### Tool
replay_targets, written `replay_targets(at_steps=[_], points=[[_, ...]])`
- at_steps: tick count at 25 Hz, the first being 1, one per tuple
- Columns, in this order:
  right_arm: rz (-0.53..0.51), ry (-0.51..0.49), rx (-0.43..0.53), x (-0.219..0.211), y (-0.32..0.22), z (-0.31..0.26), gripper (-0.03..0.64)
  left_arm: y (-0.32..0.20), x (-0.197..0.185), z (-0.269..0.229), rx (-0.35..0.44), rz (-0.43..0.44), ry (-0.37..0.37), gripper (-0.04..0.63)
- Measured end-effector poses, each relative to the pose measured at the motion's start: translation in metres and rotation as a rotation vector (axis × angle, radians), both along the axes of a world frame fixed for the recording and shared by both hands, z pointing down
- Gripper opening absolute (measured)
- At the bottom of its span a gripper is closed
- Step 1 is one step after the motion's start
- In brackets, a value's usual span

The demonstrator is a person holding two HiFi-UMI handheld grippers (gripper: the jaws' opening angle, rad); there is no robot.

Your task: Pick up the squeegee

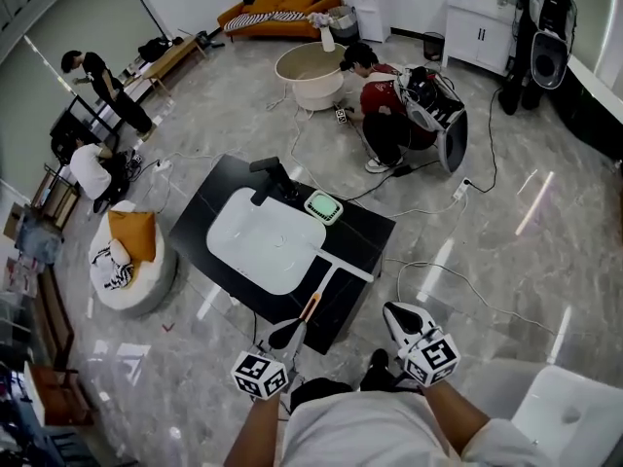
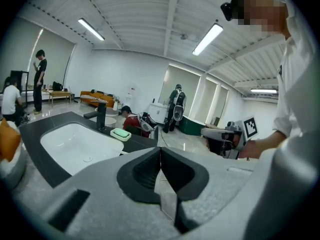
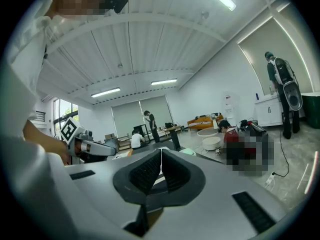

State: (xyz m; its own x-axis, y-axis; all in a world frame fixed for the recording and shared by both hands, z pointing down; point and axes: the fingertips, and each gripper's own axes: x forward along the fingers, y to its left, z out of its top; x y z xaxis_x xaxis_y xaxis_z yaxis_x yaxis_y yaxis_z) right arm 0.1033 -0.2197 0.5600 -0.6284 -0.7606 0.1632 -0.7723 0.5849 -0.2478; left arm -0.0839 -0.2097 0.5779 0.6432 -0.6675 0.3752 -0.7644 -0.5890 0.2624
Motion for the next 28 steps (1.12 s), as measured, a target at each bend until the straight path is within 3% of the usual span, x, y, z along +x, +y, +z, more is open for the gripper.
replay_targets(at_steps=[5, 8, 11, 18, 28], points=[[-0.011, -0.003, -0.014, -0.011, -0.026, 0.011, 0.015, -0.036, -0.002, 0.020, -0.062, 0.045, -0.091, 0.017], [0.013, 0.009, -0.021, -0.016, -0.040, 0.017, 0.015, -0.058, -0.006, 0.025, -0.076, 0.080, -0.105, 0.024], [0.055, 0.023, -0.024, -0.021, -0.054, 0.022, 0.015, -0.075, -0.011, 0.033, -0.097, 0.130, -0.122, 0.076], [0.158, 0.028, -0.058, -0.023, -0.065, 0.030, 0.015, -0.095, -0.014, 0.066, -0.203, 0.238, -0.177, 0.130], [0.236, 0.023, -0.103, -0.006, -0.067, 0.054, 0.015, -0.118, 0.012, 0.107, -0.315, 0.317, -0.227, 0.141]])
